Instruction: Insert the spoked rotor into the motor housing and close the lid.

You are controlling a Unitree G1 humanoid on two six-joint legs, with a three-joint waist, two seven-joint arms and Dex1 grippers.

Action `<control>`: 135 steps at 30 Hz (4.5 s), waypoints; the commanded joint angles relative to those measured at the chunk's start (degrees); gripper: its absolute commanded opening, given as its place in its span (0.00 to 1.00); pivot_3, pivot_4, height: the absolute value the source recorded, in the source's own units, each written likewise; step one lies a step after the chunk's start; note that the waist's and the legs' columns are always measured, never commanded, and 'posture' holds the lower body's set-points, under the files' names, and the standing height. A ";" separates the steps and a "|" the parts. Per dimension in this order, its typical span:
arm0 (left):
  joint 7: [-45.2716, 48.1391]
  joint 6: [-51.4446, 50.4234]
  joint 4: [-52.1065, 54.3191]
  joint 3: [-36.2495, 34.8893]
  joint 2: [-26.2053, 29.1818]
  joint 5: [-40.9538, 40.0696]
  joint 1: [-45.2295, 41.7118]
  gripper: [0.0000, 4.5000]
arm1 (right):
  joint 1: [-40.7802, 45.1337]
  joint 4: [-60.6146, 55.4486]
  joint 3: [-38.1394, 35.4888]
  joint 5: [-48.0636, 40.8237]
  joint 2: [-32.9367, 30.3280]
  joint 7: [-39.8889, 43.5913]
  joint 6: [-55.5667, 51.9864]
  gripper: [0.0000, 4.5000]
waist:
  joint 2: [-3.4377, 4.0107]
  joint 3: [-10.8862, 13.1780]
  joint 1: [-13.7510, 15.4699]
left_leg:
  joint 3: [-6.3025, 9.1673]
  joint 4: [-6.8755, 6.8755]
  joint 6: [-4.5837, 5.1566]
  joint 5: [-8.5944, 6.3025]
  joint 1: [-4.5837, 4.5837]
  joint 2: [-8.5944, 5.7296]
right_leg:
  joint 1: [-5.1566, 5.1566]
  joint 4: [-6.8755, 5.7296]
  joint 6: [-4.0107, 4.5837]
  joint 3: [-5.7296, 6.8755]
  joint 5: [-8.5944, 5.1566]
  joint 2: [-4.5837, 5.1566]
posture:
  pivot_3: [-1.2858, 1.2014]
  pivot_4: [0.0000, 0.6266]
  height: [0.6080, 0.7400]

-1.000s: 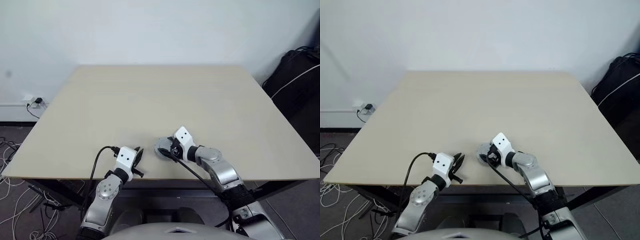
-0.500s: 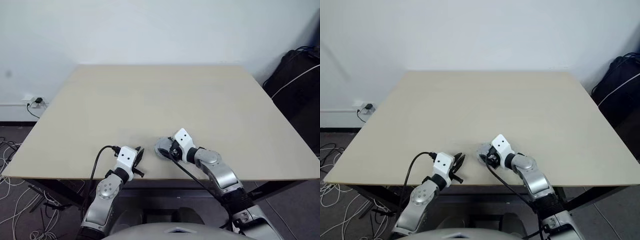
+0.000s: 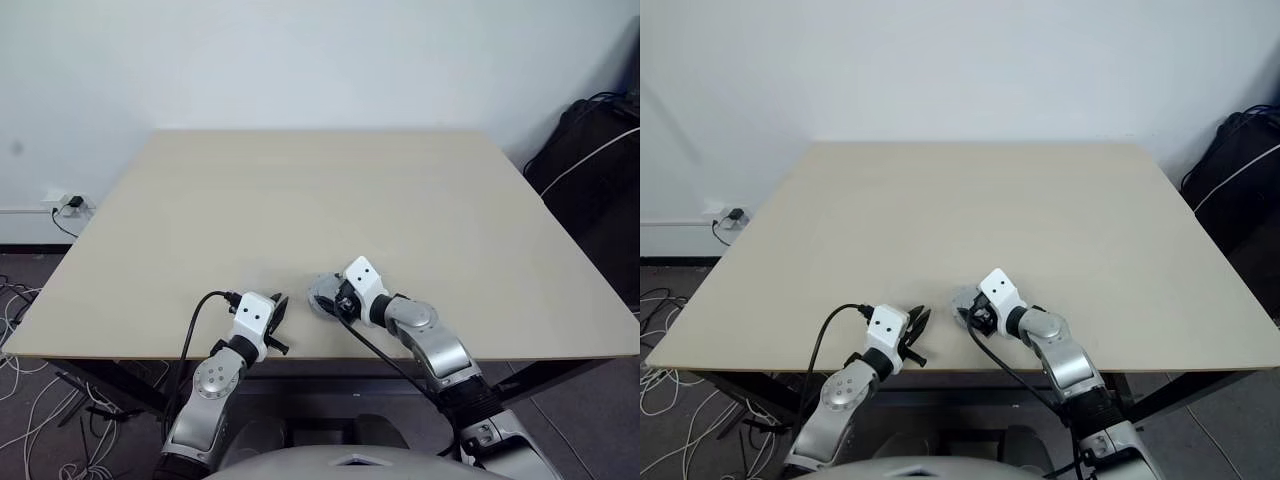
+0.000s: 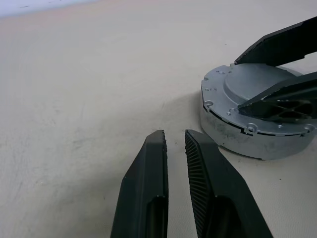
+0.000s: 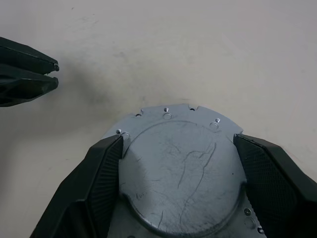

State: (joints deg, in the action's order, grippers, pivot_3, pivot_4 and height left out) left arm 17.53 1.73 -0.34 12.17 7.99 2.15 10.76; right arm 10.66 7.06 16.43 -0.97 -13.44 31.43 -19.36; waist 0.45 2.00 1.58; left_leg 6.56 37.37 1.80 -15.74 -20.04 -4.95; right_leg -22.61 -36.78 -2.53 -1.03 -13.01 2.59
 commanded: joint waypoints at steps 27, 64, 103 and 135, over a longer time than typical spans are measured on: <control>0.51 1.55 0.36 0.07 -0.04 -0.49 -0.87 0.14 | 3.01 2.72 2.68 3.35 -2.12 -0.58 -5.85 0.72 | 0.07 -0.08 -0.59 | 0.00 0.01 -0.08 -0.01 0.18 0.01 | 0.17 -0.04 0.06 -0.01 -0.04 0.01 | 0.52 0.00 1.00; 2.87 -24.87 -4.91 -3.30 -4.98 -6.59 -19.88 0.14 | 1.60 1.75 2.68 1.37 -3.02 1.87 -6.89 0.72 | 0.01 -0.22 0.17 | 0.01 -0.01 0.27 -0.05 0.13 -0.04 | 0.16 0.06 -0.16 0.03 -0.13 -0.01 | 0.52 0.00 1.00; 16.61 -44.40 -13.70 4.43 -3.16 -10.56 -31.64 0.14 | -8.51 -15.17 -1.92 -1.10 -7.00 -0.93 -12.74 0.99 | -0.13 -0.53 0.88 | 0.23 -0.02 0.26 -0.26 0.08 -0.34 | 0.20 0.09 -0.43 -0.26 -0.36 0.15 | 0.52 0.00 1.00; 18.04 -44.41 -12.16 6.08 -2.50 -9.83 -30.27 0.14 | -7.07 -17.48 -33.22 -31.85 18.06 -19.14 -45.44 0.99 | 0.18 -0.87 0.38 | 0.17 -0.02 0.49 -0.48 0.05 -0.61 | 0.16 0.04 -0.63 -0.23 -0.53 0.51 | 0.52 0.00 1.00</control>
State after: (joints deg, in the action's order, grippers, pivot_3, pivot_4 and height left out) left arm 33.85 -40.85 -12.22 14.72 6.40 -7.33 -20.67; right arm 1.92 -10.81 -16.24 -29.22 3.21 12.08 -62.72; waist 0.63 1.13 1.96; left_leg 6.75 37.35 2.32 -16.20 -19.99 -5.57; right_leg -22.46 -36.74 -3.16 -1.26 -13.55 3.10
